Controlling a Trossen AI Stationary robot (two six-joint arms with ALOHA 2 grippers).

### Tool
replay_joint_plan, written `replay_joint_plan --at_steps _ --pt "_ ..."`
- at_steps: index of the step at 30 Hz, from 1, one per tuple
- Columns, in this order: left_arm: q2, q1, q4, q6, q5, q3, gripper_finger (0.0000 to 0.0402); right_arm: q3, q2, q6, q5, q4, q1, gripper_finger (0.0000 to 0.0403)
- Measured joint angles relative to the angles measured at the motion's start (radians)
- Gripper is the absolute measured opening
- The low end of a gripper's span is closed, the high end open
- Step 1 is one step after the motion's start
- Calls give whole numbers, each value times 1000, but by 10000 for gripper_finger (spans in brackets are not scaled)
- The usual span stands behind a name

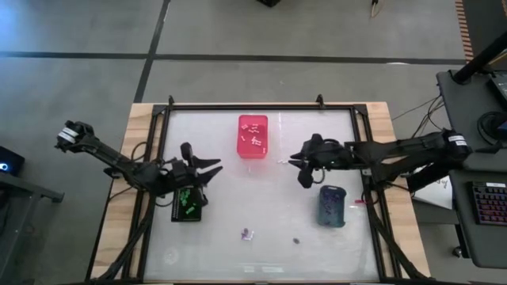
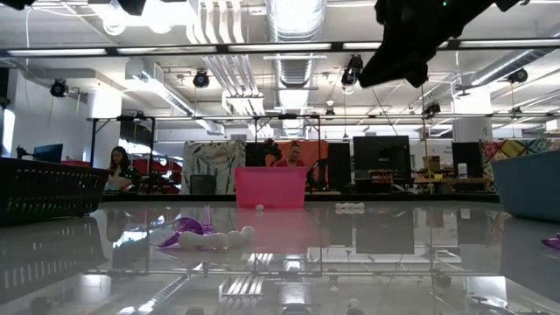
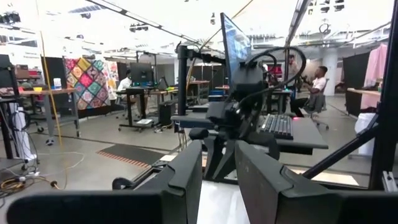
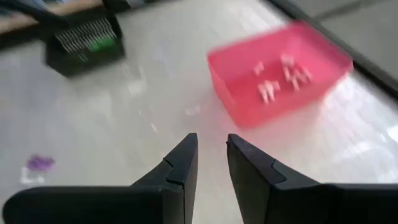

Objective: Sort Halloween decoration
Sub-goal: Put the bone toy into the red bin

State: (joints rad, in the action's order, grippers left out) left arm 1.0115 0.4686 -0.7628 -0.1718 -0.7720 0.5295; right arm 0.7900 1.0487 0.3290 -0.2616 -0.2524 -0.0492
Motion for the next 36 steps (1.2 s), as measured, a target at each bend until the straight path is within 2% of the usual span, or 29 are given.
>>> replay_joint_plan --at_steps 7,15,22,29,36 --pt "2 11 14 5 -1 0 80 82 135 -3 0 -168 14 79" --pt "-64 107 93 1 -3 0 80 199 306 -131 21 -351 15 79" --pt "-119 189 161 1 -5 -1 80 274 444 -293 113 -390 37 79" --pt "-161 193 272 -4 -8 -1 80 354 572 -338 113 -399 85 79" --pt "-202 193 327 -94 -7 -1 80 403 659 -382 113 -459 129 95"
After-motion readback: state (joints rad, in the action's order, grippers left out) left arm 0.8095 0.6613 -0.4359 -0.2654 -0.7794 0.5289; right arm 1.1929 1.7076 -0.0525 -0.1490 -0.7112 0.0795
